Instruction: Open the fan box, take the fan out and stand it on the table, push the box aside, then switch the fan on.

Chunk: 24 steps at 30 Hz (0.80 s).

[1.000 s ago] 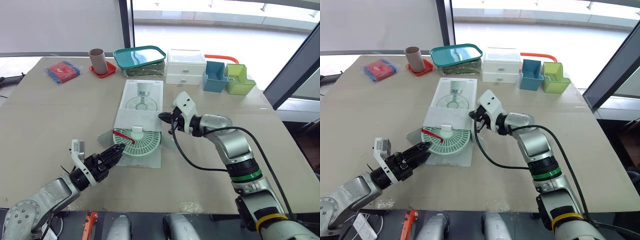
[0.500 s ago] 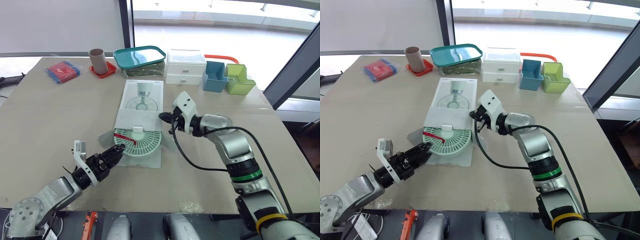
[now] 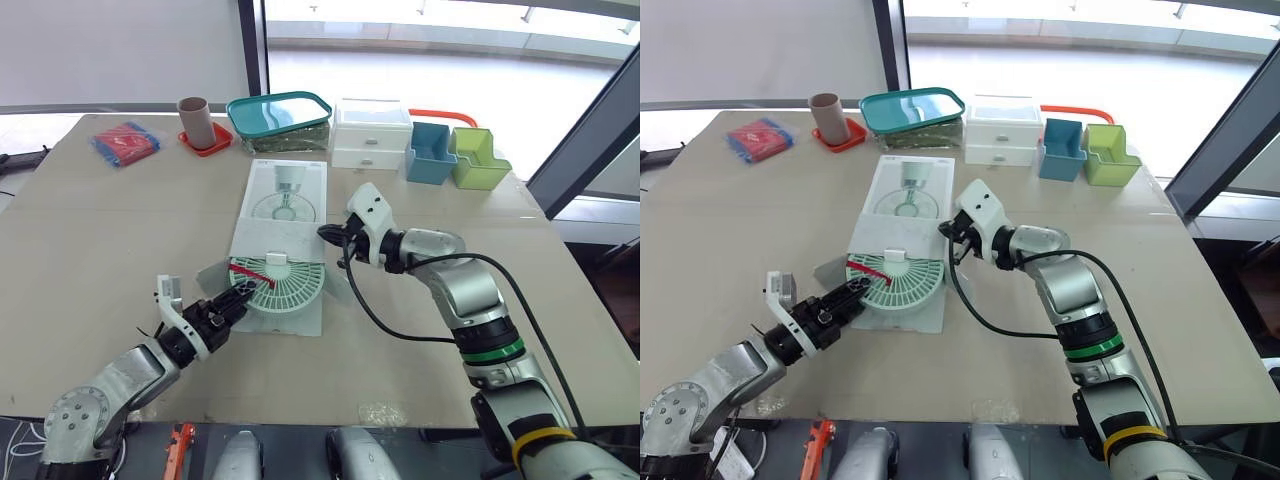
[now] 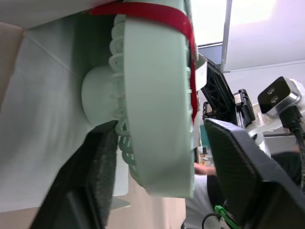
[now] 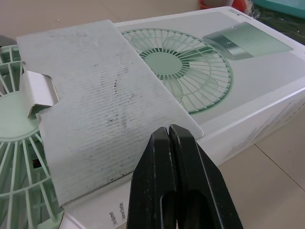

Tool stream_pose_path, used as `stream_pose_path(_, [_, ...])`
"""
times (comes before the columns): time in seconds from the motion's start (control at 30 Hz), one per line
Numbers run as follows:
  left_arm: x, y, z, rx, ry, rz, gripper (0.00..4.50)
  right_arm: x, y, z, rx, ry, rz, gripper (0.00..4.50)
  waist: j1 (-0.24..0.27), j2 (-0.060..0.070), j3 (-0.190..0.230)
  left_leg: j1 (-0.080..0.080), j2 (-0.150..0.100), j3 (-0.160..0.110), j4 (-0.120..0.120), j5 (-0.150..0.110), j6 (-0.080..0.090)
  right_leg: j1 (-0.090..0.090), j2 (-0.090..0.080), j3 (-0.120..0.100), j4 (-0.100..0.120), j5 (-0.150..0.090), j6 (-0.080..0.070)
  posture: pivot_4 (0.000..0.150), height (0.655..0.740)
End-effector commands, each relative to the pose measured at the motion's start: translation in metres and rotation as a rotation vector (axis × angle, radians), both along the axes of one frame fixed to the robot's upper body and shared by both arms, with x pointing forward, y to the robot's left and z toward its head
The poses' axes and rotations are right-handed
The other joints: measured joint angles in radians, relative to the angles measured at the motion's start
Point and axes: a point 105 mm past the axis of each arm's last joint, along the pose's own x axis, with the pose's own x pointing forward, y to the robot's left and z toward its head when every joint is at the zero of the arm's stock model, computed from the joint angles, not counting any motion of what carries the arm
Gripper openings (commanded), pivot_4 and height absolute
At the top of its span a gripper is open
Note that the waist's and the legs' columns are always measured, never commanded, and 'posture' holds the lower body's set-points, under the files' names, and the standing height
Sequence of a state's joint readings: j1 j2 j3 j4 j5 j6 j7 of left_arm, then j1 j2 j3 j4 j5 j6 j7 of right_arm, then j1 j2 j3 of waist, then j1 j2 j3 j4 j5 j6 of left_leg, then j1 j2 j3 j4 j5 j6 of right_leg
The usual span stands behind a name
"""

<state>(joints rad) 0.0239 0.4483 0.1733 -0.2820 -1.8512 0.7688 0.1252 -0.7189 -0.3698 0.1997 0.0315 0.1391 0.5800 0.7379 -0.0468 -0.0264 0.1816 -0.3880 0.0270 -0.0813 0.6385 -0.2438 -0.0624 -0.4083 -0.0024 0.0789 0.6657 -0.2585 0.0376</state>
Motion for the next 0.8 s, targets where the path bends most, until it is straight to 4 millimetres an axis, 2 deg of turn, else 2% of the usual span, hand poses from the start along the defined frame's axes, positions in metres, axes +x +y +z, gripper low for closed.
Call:
stream_pose_path(0.03, [0.0,-0.002,0.004,-0.001,-0.029,-0.017,1.93,0.001,-0.001,-0.003,-0.021,0.004,-0.005,0.0,0.0,0.0,0.0,0.0,0.0,0.0,0.0,0.0,0.0,0.0,0.0,0.0,0.0,0.0,0.0,0.15,0.74])
stream_pose_path(0.23, [-0.007,0.001,0.0,0.009,-0.013,-0.018,1.93,0.001,0.0,-0.003,-0.023,0.001,-0.001,0.0,-0.001,0.0,0.0,0.0,0.0,0.0,0.0,0.0,0.0,0.0,0.0,0.0,0.0,0.0,0.0,0.15,0.74])
stream_pose_path(0.8, [-0.07,0.005,-0.021,-0.086,0.136,-0.002,1.93,0.001,0.004,0.007,0.001,-0.014,-0.003,0.0,-0.002,0.0,0.0,0.002,0.001,0.002,-0.001,0.0,0.0,0.0,0.0,0.002,0.0,-0.001,0.0,0.15,0.74])
